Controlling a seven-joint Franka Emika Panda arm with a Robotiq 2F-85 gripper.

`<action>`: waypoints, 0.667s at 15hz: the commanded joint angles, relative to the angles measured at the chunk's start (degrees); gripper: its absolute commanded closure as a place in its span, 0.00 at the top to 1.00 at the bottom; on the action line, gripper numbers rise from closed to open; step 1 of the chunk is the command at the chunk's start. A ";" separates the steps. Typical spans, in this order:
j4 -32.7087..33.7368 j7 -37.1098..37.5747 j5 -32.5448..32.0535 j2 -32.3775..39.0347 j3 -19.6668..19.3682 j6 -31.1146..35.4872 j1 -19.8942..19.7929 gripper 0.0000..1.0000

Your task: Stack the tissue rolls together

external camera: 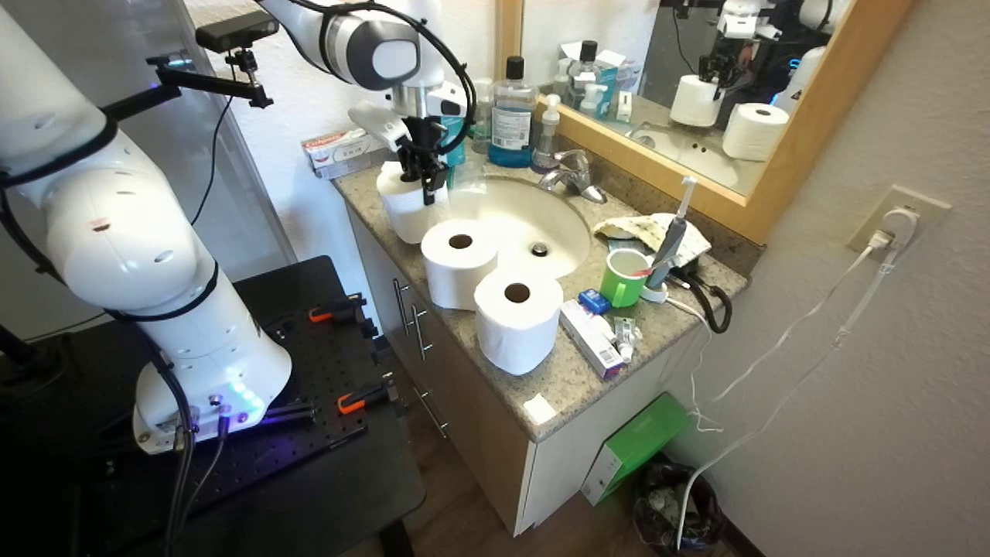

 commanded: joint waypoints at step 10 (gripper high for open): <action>5.35 2.90 -2.11 -12.46 -1.02 -14.56 -2.83 0.14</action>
